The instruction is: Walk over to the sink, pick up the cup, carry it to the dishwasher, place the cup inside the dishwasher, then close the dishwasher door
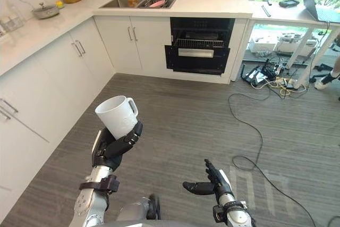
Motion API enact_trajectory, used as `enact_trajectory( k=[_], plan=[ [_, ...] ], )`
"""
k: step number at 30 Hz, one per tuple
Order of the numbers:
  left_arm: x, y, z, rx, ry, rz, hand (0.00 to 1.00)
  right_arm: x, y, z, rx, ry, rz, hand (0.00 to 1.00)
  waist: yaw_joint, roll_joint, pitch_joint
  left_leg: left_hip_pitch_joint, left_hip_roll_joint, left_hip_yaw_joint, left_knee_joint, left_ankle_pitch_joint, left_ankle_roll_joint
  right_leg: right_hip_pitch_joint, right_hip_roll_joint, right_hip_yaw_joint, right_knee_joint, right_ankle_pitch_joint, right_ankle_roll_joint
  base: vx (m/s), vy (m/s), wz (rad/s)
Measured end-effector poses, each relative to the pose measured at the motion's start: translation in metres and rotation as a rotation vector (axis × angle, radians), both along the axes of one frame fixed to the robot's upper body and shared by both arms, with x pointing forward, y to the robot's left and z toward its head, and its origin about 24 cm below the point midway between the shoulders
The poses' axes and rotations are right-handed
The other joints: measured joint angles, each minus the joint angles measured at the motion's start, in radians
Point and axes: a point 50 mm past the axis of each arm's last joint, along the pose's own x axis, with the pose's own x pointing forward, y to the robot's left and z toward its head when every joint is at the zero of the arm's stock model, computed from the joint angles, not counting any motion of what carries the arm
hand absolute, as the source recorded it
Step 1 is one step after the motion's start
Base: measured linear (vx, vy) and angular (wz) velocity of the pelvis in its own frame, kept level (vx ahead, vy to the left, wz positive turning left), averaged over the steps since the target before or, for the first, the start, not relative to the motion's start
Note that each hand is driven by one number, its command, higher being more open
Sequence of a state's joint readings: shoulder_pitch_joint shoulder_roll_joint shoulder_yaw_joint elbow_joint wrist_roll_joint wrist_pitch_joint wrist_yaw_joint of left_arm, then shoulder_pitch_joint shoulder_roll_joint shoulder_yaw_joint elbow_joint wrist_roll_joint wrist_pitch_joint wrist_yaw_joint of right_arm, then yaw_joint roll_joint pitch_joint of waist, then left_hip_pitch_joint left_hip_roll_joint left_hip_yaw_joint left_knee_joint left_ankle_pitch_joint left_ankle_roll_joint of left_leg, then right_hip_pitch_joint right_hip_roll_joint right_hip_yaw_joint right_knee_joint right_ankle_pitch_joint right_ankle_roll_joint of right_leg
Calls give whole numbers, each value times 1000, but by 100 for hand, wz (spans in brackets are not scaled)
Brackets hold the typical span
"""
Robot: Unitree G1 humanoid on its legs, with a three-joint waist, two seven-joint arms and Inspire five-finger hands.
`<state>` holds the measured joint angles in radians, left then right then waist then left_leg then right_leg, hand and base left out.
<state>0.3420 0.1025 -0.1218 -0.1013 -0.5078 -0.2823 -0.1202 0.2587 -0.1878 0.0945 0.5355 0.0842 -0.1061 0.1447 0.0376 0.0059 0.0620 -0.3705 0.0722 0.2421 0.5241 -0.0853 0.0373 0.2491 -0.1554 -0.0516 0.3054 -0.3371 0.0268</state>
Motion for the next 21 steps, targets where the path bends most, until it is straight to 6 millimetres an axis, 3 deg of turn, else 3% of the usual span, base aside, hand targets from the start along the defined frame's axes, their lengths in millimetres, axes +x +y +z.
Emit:
enact_trajectory(
  k=[2,3,4,5,6,8,10,12,14,15,16,17,18,19,20,21],
  plan=[
    [5,-1,3,3,-18,-14,0,0,0,-2,2,10,2,100,-1,-13,4,-22,-20,7,91,-96,31,-7,-27,22,56,4,12,514,263,8],
    [5,-4,3,-5,-14,-16,0,-3,-3,-5,1,30,-7,100,-2,-21,2,-6,-44,16,120,-150,37,-45,-55,40,185,25,66,572,309,10],
    [4,-5,2,-4,-12,-21,0,-7,-4,-9,1,53,-20,100,-7,-34,8,36,-75,22,129,-190,42,-117,-89,66,395,94,159,481,249,13],
    [4,-4,2,-1,-11,-21,0,-9,-3,-11,4,65,-24,100,-11,-42,10,60,-91,21,129,-206,49,-162,-103,79,511,125,175,493,203,21],
    [4,-3,0,9,2,-19,0,-13,-2,-15,12,88,-26,100,-23,-46,13,118,-107,18,123,-224,58,-239,-112,74,701,124,156,497,151,16],
    [3,-1,-4,26,29,4,0,-20,4,-19,21,116,-14,100,-27,-39,15,254,-118,9,33,-226,61,-347,-96,12,794,75,86,544,129,7],
    [9,-5,1,22,1,-11,0,-21,10,-17,41,99,-13,100,-30,-29,20,356,-107,-33,-66,-219,50,-444,-50,-69,711,22,34,392,20,29],
    [17,-14,9,13,-38,-50,0,-22,12,-12,53,66,-13,100,-36,-17,27,417,-86,-80,-115,-220,39,-510,-7,-96,550,12,30,391,-68,69],
    [23,-19,15,11,-71,-70,0,-20,15,-6,64,27,-11,100,-59,-23,23,440,-73,-141,-120,-239,4,-563,33,-57,365,51,49,385,-122,90],
    [23,-19,16,12,-74,-73,0,-19,19,-5,76,15,-12,100,-69,-39,15,462,-74,-165,-120,-260,-20,-577,39,-26,266,129,34,404,-191,79],
    [22,-17,14,14,-65,-69,0,-20,22,-5,85,16,-13,100,-69,-59,1,495,-77,-183,-119,-288,-39,-573,34,-27,210,239,-7,542,-287,68],
    [20,-17,14,14,-62,-67,0,-21,24,-5,90,18,-8,100,-69,-74,-7,511,-82,-189,-110,-302,-52,-564,28,-36,191,293,-20,608,-346,53],
    [17,-19,11,-8,-44,-53,0,-20,22,-5,82,18,-3,100,-64,-50,-10,514,-42,-198,-31,-329,-75,-538,43,-68,224,242,-13,503,-291,39],
    [16,-20,10,-14,-40,-55,0,-19,21,-4,80,13,-8,100,-63,-36,-9,491,-19,-200,38,-328,-77,-514,54,-85,214,220,-20,510,-315,61],
    [15,-27,11,-37,-43,-68,0,-17,13,0,56,-6,-13,100,-53,20,-12,376,65,-192,292,-276,-87,-472,102,-141,198,179,-41,367,-238,47],
    [15,-28,11,-42,-46,-72,0,-15,11,1,50,-11,-10,100,-48,32,-10,342,93,-178,364,-235,-83,-456,114,-148,196,165,-50,356,-233,36]
  ],
)
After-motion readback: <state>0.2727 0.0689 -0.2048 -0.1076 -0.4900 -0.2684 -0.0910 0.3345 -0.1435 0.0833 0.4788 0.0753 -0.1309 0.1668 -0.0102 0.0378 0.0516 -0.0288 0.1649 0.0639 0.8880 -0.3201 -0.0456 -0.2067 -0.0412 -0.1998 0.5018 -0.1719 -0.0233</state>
